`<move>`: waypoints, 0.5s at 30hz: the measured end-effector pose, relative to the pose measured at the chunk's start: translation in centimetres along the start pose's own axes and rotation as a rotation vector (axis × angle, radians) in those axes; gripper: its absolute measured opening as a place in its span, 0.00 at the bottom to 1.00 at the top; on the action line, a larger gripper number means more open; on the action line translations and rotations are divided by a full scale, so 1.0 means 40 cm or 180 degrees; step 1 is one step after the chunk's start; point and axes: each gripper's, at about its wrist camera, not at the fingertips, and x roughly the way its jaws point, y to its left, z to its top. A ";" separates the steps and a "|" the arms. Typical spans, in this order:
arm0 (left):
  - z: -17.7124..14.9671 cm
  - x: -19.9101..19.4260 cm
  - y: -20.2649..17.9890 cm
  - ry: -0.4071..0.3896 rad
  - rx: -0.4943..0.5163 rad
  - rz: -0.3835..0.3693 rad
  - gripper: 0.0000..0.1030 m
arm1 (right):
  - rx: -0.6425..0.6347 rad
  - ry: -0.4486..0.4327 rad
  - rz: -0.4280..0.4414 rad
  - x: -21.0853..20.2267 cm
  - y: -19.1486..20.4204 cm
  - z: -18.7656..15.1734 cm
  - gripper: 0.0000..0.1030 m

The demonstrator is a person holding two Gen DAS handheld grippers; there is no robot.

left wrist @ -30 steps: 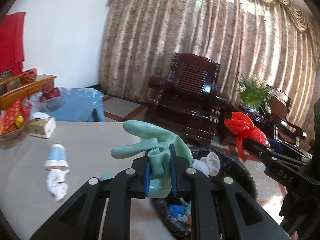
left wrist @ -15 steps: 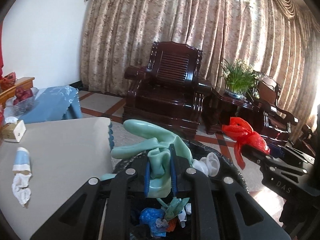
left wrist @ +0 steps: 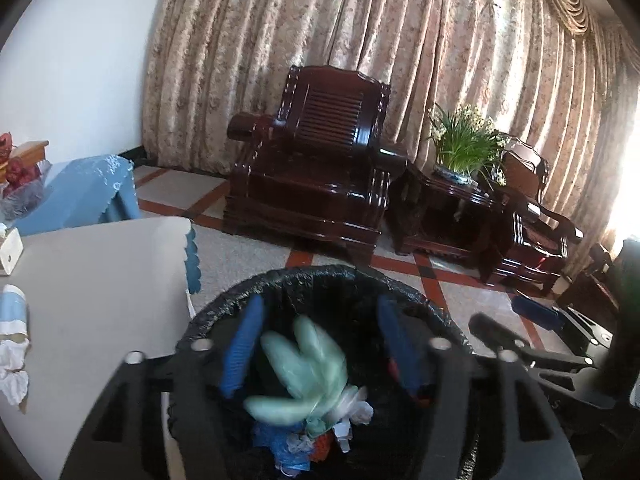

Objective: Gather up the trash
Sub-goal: 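Carry the glove and red bag over the bin and open both tools, then return to the table and grasp the white plastic bag with the left tool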

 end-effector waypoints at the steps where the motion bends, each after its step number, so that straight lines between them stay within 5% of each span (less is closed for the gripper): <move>1: 0.003 -0.008 0.005 -0.0013 -0.0014 0.0003 0.67 | 0.0023 -0.0023 -0.0017 -0.006 -0.001 -0.002 0.91; 6: 0.018 -0.067 0.044 -0.0138 -0.0040 0.0188 0.86 | 0.0159 -0.0012 0.0107 -0.034 0.018 -0.009 0.95; 15: -0.013 -0.246 0.231 -0.0292 -0.0194 0.0759 0.88 | -0.0021 -0.0115 0.0560 -0.069 0.210 0.017 0.95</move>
